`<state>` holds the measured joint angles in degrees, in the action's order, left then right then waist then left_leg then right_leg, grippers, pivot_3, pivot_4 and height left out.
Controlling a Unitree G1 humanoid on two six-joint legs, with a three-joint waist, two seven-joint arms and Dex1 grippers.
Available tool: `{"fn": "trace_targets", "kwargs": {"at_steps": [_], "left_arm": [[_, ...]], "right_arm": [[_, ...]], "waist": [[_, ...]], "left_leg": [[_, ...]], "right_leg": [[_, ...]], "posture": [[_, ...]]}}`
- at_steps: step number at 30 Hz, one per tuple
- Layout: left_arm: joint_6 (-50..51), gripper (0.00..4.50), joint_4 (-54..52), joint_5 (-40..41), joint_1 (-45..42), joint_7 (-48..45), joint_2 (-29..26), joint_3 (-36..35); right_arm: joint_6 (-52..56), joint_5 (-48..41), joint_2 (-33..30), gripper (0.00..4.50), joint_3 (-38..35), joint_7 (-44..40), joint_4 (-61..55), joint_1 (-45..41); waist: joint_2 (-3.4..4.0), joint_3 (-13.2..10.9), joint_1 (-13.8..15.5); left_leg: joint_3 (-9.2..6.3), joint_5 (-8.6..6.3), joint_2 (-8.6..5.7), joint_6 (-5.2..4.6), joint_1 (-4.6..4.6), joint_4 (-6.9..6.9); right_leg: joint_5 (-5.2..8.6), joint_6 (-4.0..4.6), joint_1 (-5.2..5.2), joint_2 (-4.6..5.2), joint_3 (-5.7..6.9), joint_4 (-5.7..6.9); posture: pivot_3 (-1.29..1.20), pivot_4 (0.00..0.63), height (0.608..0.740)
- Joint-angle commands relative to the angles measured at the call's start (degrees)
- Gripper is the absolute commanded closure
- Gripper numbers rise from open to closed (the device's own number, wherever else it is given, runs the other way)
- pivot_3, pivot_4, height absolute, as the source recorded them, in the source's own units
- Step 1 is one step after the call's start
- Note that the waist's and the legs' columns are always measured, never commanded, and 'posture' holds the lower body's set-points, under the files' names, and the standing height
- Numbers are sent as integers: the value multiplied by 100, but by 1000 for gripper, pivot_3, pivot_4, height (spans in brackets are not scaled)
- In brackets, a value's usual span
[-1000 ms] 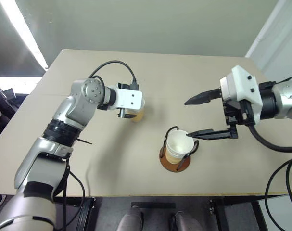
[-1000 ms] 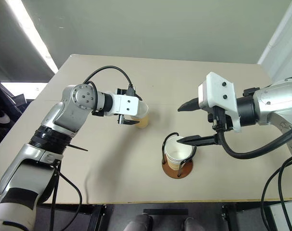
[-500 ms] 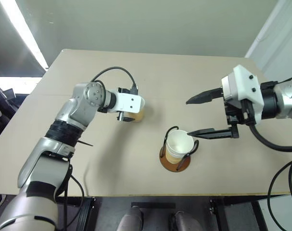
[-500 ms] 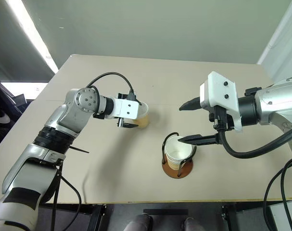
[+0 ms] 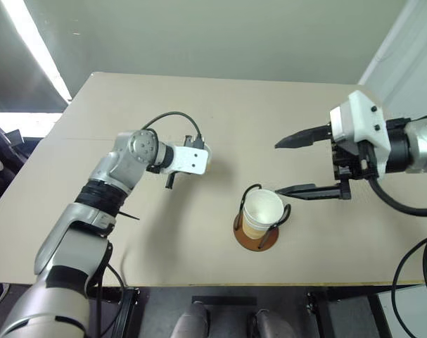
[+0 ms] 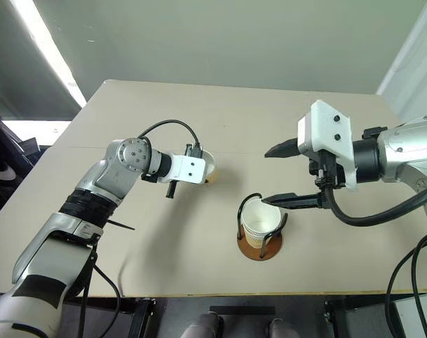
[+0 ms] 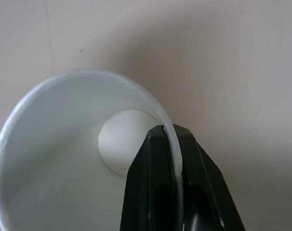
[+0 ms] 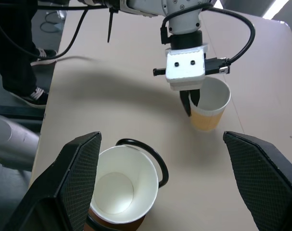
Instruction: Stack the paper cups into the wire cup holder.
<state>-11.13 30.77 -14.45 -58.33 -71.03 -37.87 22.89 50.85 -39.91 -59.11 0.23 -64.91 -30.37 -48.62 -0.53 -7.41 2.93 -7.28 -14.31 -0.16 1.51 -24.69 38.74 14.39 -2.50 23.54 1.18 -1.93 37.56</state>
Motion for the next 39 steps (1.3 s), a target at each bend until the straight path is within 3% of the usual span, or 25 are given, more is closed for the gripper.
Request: {"fn": "trace_targets", "kwargs": {"at_steps": [1, 12, 27, 39], "left_arm": [[210, 4474, -600, 550, -43, -479, -158, -350], [2546, 4474, -2626, 2347, -705, -1480, -159, -1003], [3128, 4474, -2436, 3012, -1643, -2145, 353, -703], [3292, 4474, -2634, 3729, -1801, -2147, 432, 117]], "right_arm": [[-13, -121, -138, 345, -293, 16, -21, -52], [-210, 15, -798, 345, -422, -255, 1, 561], [-401, 145, -1279, 345, -618, -286, -96, 1225], [-198, 53, -1759, 345, -1556, -122, 483, 908]], "waist": [[0, 0, -1], [-1, 1, 33], [0, 1, 30], [0, 1, 51]], "left_leg": [[0, 0, 0, 0, 0, 2], [-1, -2, -1, -3, -24, 36], [2, -6, 0, -11, -24, 45], [4, -6, 0, -11, -24, 45]], "right_leg": [[0, 0, 1, 0, 0, 1], [-1, -2, 11, 0, 5, 26], [-2, -9, 8, 4, 2, 30], [-4, -15, 7, 4, 1, 29]], "posture": [[0, 150, 740], [0, 150, 740], [0, 150, 740], [0, 150, 740]]}}
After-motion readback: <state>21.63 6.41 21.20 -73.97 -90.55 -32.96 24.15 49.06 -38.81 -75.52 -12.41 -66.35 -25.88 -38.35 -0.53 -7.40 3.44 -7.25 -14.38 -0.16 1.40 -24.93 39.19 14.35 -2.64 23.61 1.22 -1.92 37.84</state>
